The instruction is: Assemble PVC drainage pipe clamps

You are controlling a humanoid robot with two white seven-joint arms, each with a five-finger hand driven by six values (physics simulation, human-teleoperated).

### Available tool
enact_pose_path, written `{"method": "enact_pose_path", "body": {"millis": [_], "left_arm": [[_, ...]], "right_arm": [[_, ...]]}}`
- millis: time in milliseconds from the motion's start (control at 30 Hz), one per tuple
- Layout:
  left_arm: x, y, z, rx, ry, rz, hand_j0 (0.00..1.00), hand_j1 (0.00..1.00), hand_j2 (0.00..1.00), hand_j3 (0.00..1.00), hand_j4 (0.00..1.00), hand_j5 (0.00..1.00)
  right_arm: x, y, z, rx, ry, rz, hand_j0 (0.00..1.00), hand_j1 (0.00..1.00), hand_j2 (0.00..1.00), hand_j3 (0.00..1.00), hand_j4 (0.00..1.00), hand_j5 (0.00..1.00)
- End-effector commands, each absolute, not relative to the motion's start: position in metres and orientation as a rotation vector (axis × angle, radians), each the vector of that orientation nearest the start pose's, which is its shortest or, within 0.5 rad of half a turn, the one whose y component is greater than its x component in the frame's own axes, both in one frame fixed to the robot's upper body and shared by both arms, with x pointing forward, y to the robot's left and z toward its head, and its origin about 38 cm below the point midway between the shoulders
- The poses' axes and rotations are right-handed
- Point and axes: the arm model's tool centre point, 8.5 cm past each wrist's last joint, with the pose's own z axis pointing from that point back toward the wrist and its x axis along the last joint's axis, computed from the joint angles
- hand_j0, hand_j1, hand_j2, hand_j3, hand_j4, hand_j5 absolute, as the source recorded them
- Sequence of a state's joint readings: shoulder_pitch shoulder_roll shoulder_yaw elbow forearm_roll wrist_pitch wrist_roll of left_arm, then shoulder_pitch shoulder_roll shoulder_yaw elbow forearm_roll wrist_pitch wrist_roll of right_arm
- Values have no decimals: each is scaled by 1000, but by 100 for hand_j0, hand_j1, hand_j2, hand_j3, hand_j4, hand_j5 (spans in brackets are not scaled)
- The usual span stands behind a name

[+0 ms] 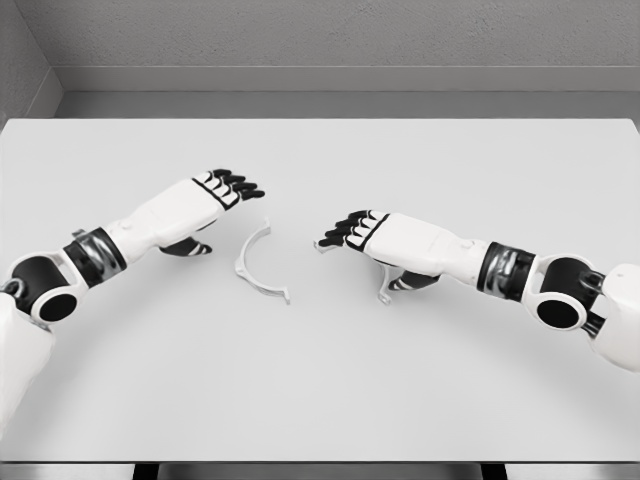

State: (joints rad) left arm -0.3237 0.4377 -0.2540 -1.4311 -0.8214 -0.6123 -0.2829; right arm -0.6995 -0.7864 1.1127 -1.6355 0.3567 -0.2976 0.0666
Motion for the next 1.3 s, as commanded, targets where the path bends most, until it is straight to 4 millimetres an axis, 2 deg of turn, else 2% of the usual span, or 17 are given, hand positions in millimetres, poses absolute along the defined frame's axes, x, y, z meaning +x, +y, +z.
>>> {"method": "enact_pose_path", "body": {"millis": [0, 200, 267, 300, 433, 800, 967, 1267], "left_arm": [[419, 247, 132, 541, -1657, -1787, 100, 100, 100, 100, 100, 100], [428, 232, 132, 545, -1668, -1785, 100, 100, 100, 100, 100, 100], [429, 232, 132, 548, -1668, -1786, 100, 100, 100, 100, 100, 100], [429, 232, 132, 548, -1668, -1786, 100, 100, 100, 100, 100, 100], [429, 232, 132, 546, -1670, -1784, 100, 100, 100, 100, 100, 100], [435, 234, 128, 555, -1639, -1793, 100, 100, 100, 100, 100, 100], [438, 223, 121, 536, -1626, -1810, 100, 100, 100, 100, 100, 100], [439, 221, 117, 524, -1619, -1814, 100, 100, 100, 100, 100, 100]], "right_arm": [[387, -191, 150, -230, -1645, 1948, 100, 100, 100, 100, 100, 100], [386, -191, 148, -234, -1641, 1956, 100, 100, 100, 100, 100, 100], [388, -193, 143, -237, -1629, 1951, 100, 100, 100, 100, 100, 100], [388, -187, 140, -225, -1634, 1944, 100, 100, 100, 100, 100, 100], [388, -186, 140, -223, -1634, 1944, 100, 100, 100, 100, 100, 100], [382, -162, 136, -164, -1670, 1953, 100, 100, 100, 100, 100, 100], [383, -155, 139, -159, -1691, 1950, 100, 100, 100, 100, 100, 100], [386, -135, 144, -146, -1725, 1930, 100, 100, 100, 100, 100, 100]]}}
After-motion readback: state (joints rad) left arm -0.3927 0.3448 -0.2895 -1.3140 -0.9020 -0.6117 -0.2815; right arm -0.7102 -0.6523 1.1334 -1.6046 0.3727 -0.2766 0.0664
